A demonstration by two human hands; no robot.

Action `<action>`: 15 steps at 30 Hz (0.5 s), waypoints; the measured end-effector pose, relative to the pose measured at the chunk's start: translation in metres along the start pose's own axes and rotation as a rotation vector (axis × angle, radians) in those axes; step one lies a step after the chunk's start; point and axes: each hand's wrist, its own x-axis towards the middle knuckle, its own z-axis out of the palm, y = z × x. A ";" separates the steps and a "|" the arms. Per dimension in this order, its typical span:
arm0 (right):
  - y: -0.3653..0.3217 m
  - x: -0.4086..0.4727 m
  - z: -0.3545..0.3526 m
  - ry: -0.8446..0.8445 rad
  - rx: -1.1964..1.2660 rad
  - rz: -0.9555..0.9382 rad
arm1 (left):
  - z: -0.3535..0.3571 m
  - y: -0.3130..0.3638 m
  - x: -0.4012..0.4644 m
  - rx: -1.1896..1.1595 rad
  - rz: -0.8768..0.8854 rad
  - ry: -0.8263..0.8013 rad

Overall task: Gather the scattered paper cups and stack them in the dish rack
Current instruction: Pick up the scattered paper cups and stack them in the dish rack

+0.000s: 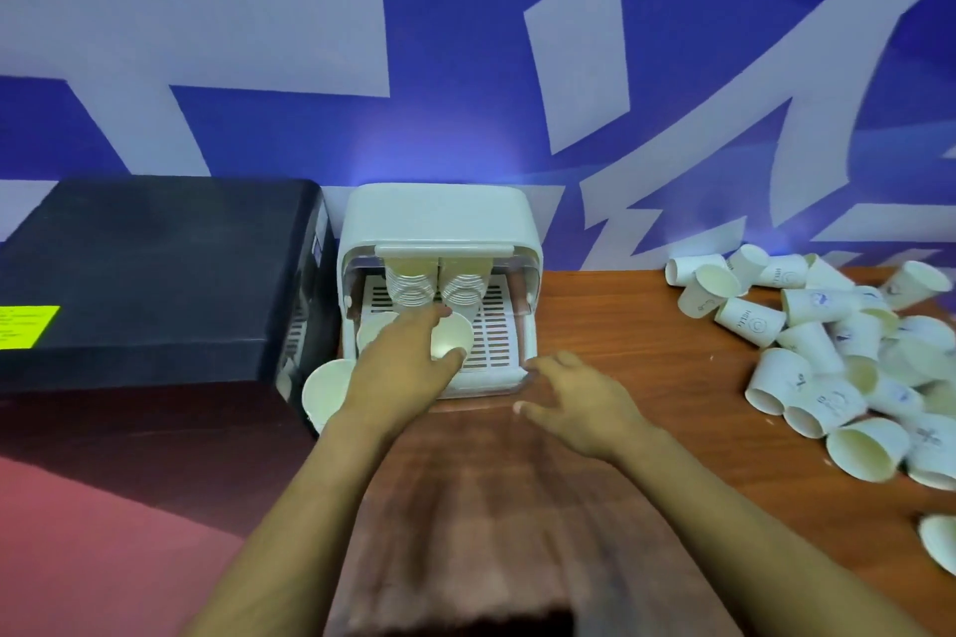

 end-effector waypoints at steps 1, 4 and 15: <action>0.010 -0.008 -0.002 -0.009 0.001 0.016 | 0.009 0.008 -0.007 -0.017 0.011 -0.018; 0.045 -0.031 -0.009 -0.009 0.013 0.058 | 0.038 0.037 -0.024 -0.019 0.020 -0.099; 0.263 -0.144 -0.026 0.023 0.100 0.141 | 0.178 0.200 -0.055 0.124 0.085 -0.232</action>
